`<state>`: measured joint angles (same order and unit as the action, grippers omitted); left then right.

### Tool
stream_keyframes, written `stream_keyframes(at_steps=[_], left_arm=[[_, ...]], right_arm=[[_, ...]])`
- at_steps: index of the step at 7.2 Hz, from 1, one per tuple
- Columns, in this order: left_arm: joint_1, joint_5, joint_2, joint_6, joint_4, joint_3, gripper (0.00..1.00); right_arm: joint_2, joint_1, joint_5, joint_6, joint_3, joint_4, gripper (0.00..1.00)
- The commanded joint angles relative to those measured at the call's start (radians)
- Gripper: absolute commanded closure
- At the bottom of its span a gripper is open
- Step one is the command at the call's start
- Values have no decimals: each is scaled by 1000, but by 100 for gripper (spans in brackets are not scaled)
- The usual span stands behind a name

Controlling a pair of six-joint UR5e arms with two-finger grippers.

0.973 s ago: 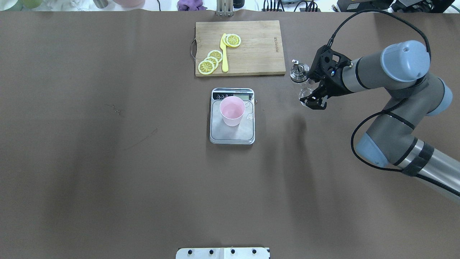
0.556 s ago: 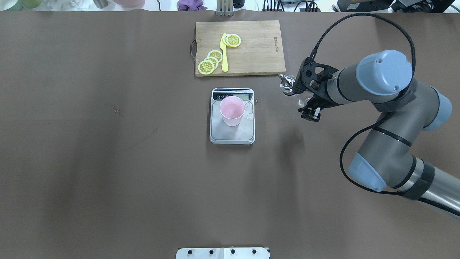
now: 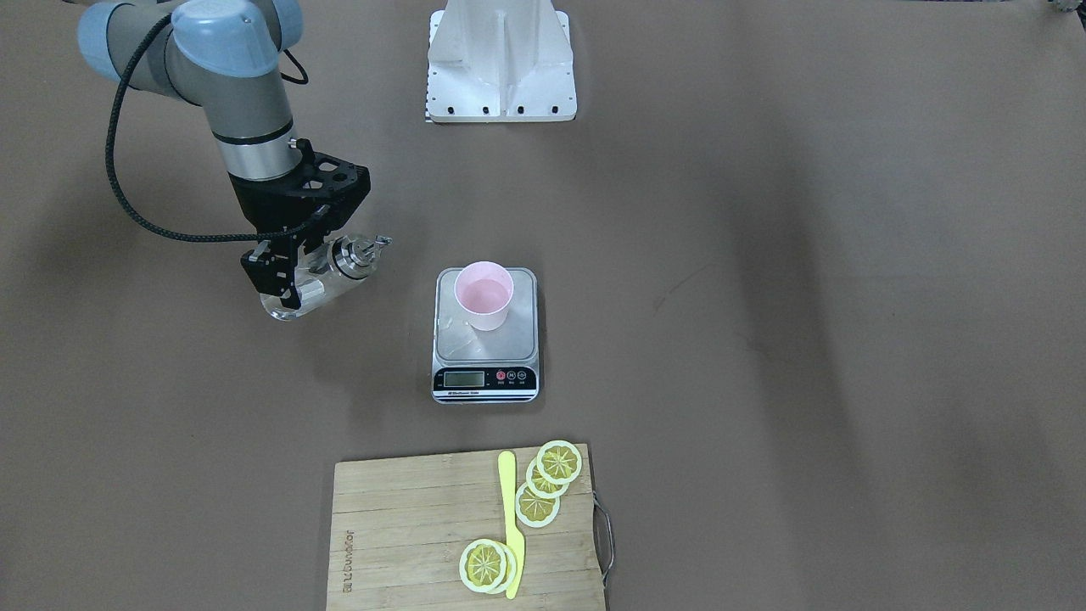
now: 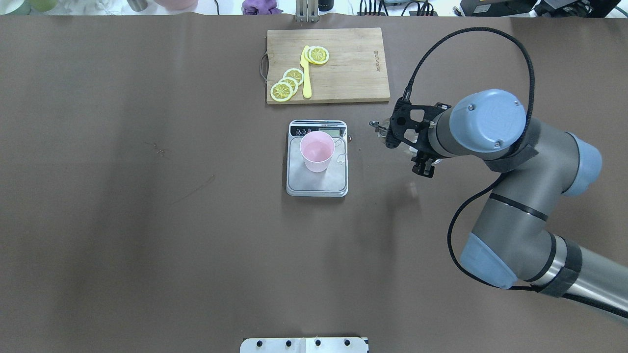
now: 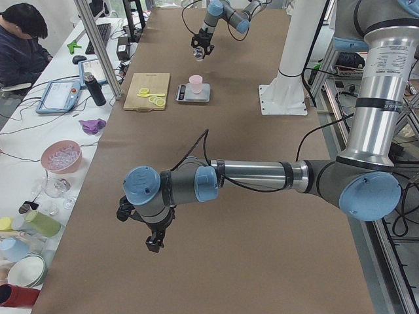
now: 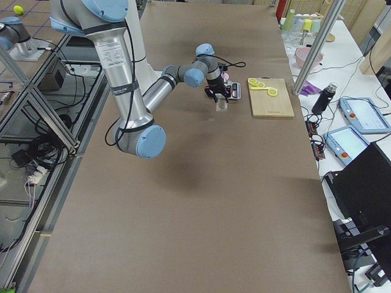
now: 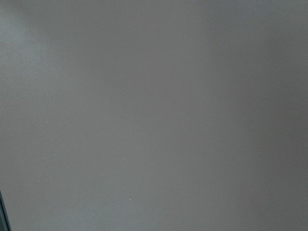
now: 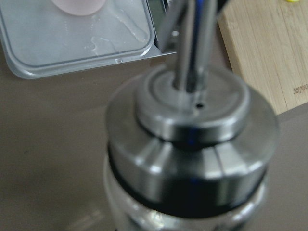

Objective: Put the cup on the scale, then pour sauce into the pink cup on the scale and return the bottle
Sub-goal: 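Move the bottle over the pink cup and tilt its spout down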

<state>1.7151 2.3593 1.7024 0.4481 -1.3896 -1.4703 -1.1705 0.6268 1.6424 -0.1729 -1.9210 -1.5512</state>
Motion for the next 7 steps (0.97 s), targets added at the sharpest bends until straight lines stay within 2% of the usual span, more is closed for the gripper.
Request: stream_keyframes(at_steps=[1,4,7], left_arm=[[0,3,-7,1,0,2,2],[0,3,-26,1,-3,-1,2],[0,32,-36,1,-2,-1,2]], right_arm=[[81,-42,-76,-11,-1,-183,100],[161,-67,-119,-11,2,-369,100],[210,-102,-197,-11,13,-459,100]])
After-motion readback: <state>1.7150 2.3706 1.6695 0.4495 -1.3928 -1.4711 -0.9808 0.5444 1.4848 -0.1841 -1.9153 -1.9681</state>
